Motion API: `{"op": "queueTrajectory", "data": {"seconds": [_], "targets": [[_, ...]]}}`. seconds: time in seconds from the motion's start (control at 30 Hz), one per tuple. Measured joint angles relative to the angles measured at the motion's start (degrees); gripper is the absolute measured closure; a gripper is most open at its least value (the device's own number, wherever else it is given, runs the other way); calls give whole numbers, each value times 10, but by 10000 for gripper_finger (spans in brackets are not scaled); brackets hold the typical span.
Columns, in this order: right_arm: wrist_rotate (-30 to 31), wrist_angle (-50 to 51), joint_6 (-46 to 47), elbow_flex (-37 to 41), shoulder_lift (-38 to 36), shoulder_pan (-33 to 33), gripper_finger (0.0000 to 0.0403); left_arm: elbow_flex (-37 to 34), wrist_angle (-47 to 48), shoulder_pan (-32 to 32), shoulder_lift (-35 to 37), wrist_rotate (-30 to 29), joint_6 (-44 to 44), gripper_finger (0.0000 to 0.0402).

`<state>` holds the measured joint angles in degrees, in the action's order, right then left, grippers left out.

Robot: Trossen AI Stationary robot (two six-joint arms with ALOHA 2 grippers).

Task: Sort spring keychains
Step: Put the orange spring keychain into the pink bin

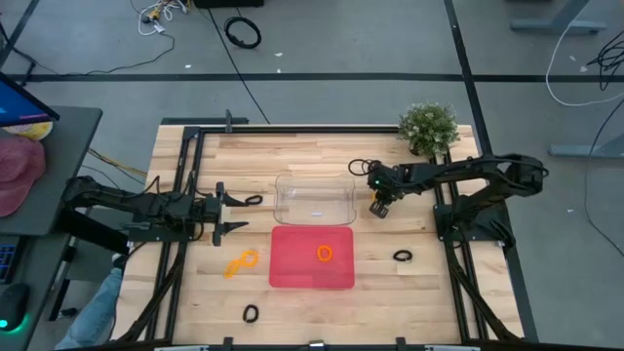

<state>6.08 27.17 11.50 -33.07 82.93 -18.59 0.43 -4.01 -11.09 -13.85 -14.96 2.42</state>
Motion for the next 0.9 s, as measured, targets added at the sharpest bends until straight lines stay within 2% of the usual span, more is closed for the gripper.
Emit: {"op": "queueTrajectory", "data": {"seconds": [0.17,0.27,0.37,0.53,0.67,0.8,0.9], "targets": [[52,100,15,-20,-34,9,394,0,0,0,0,0,0,140],[85,124,28,-39,-75,24,393,0,0,0,0,0,0,140],[92,147,40,-41,-120,45,393,0,0,0,0,0,0,140],[101,104,46,-52,-207,97,393,0,0,0,0,0,0,140],[115,24,51,-56,-265,140,393,0,0,0,0,0,0,140],[112,-79,19,-55,-293,195,393,0,0,0,0,0,0,140],[75,-170,-28,-55,-294,241,393,0,-1,0,0,0,0,140]]}}
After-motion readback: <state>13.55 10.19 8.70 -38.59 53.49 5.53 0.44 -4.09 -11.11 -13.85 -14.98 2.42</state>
